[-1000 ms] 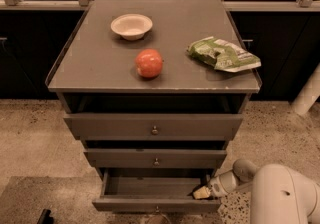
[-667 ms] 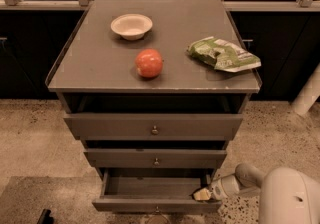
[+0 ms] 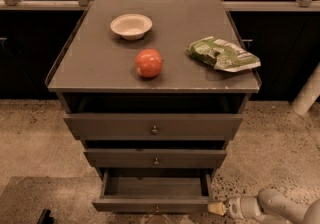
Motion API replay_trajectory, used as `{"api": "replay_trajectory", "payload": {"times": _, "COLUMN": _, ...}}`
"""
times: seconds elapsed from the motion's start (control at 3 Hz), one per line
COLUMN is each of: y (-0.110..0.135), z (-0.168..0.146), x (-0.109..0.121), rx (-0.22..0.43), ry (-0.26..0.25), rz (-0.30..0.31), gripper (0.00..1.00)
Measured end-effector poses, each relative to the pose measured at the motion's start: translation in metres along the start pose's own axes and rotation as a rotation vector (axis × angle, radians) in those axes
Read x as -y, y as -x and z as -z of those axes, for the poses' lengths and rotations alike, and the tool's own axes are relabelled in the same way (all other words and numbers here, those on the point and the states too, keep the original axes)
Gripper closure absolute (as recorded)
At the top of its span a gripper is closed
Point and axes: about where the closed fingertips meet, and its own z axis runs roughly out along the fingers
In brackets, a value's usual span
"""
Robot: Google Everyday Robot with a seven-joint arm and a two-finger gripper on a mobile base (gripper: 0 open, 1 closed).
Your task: Open bottom drawer
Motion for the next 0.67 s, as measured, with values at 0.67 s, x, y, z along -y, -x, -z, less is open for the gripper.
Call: {"api": "replay_trajectory", "payload": {"times": 0.67, "y": -0.0108, "z": 0.0183, "x": 0.0064, "rx": 0.015, "ry": -0.005, "rz": -0.039, "gripper": 0.61}}
